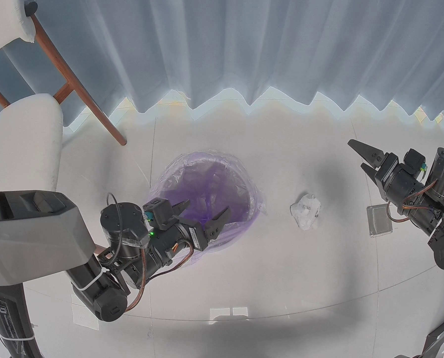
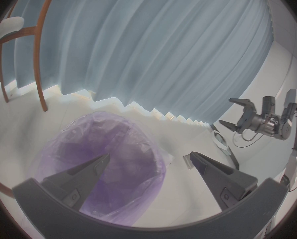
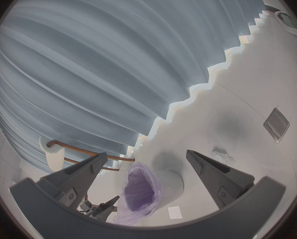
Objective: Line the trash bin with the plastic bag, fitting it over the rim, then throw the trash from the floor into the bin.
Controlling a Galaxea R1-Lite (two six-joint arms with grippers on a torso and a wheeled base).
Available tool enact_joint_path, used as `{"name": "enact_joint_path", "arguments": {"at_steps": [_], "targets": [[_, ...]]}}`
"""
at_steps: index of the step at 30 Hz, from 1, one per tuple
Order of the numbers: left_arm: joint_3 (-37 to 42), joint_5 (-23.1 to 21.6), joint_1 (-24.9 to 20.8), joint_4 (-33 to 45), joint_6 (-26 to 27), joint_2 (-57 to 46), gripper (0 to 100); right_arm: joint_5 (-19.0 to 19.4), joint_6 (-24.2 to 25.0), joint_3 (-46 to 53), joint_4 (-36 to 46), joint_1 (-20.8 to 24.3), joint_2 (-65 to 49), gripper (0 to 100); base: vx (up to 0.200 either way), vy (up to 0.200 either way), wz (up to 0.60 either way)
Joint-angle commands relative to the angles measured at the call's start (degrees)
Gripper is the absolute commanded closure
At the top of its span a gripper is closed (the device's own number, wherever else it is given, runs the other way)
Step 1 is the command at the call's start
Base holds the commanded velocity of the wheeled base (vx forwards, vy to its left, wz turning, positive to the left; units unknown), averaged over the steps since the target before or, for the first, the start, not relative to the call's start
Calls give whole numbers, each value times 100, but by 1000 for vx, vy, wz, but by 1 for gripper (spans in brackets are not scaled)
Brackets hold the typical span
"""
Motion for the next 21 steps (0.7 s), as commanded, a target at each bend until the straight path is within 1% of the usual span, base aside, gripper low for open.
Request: {"name": "enact_joint_path", "arguments": {"at_steps": [1, 5, 7, 10, 14, 17, 18, 19, 21], "targets": [[-112, -672, 117, 113, 71, -253, 0, -1, -2, 36, -24, 26, -31, 0, 0, 0, 0], [-86, -1155, 363, 561, 396, -201, 0, -1, -2, 45, -24, 53, -31, 0, 0, 0, 0], [-77, -1665, 574, 587, 501, -148, 0, -1, -2, 53, -24, 62, -22, 0, 0, 0, 0], [-121, -2122, 802, 631, 598, -113, 0, -1, -11, 71, -24, 97, -4, 0, 0, 0, 0], [-69, -2219, 829, 658, 598, -69, 0, -1, -20, 106, -24, 158, 22, 0, 0, 0, 0], [-227, -2474, 820, 816, 589, -51, 0, -10, -90, 150, -24, 255, 13, 0, 0, 0, 0], [-279, -2544, 820, 921, 598, -69, 0, -18, -125, 150, -24, 264, 13, 0, 0, 0, 0], [-376, -2641, 811, 1238, 633, -104, 0, -18, -151, 159, -24, 272, 13, 0, 0, 0, 0], [-657, -2737, 758, 1624, 660, -122, 0, -18, -169, 176, -24, 272, 13, 0, 0, 0, 0]]}}
